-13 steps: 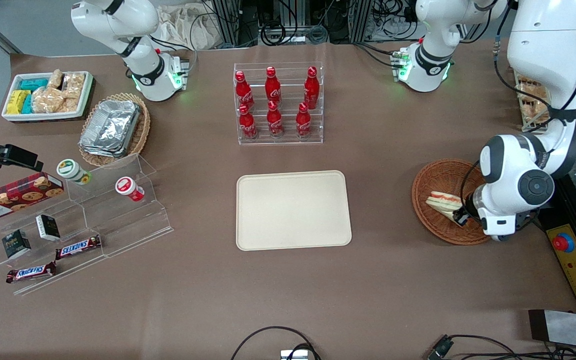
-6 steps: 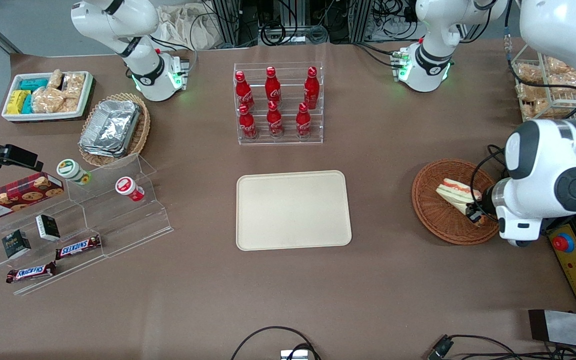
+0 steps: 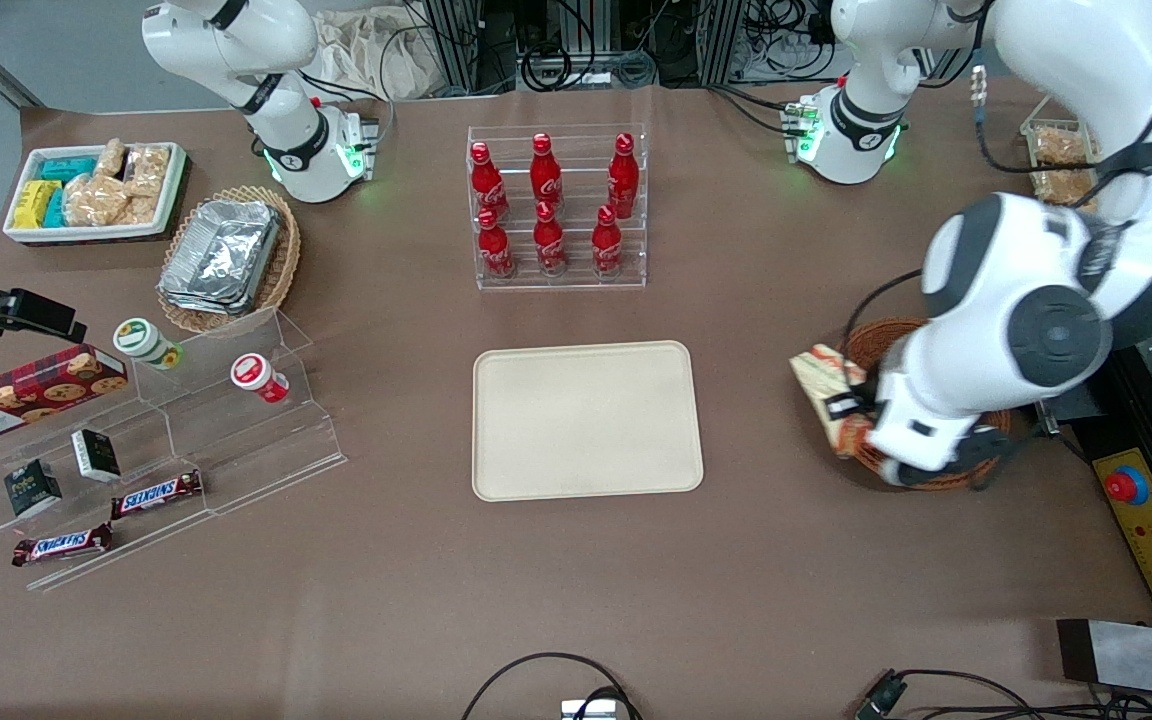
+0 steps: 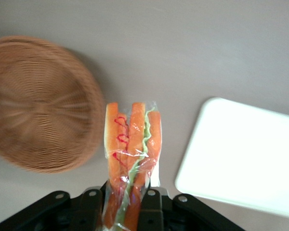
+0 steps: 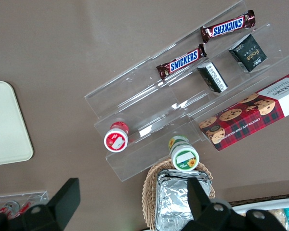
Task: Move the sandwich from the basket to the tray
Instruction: 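Carry the sandwich with the left gripper over the beige tray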
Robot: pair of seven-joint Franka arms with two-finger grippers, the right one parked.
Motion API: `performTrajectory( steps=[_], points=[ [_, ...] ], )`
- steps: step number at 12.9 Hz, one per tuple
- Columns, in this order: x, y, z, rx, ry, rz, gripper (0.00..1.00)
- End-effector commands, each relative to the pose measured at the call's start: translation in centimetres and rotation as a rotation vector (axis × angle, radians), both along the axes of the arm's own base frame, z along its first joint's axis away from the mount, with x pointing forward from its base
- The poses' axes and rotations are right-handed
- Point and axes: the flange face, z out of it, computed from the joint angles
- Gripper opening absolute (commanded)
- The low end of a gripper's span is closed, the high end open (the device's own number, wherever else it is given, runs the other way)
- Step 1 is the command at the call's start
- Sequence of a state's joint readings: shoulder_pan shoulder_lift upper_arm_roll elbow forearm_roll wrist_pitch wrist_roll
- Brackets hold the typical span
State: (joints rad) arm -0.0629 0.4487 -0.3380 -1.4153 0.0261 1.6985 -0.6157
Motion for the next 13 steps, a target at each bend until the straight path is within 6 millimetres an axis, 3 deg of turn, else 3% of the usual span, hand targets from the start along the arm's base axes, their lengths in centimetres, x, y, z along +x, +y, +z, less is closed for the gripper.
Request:
performTrajectory(
  steps=[1, 3, 7, 9, 10, 11, 12, 13],
  points=[
    [-0.3, -8.0, -6.0, -0.030, 0.033, -0.147, 0.00],
    [-1.1, -11.6, -11.4, 0.003, 0.040, -0.219, 0.00],
    [-1.5, -15.4, -16.3, -0.051, -0.011, -0.235, 0.00],
    [-1.6, -15.9, -18.9, -0.057, 0.000, -0.238, 0.00],
    [-1.6, -16.3, -19.3, -0.064, -0.011, -0.238, 0.01],
    [-1.7, -16.4, -19.5, -0.066, -0.013, -0.236, 0.08],
    [-1.8, -16.5, -19.6, -0.064, -0.010, -0.223, 0.31],
    [-1.9, -16.5, -19.8, -0.057, -0.005, -0.201, 0.72]
  ],
)
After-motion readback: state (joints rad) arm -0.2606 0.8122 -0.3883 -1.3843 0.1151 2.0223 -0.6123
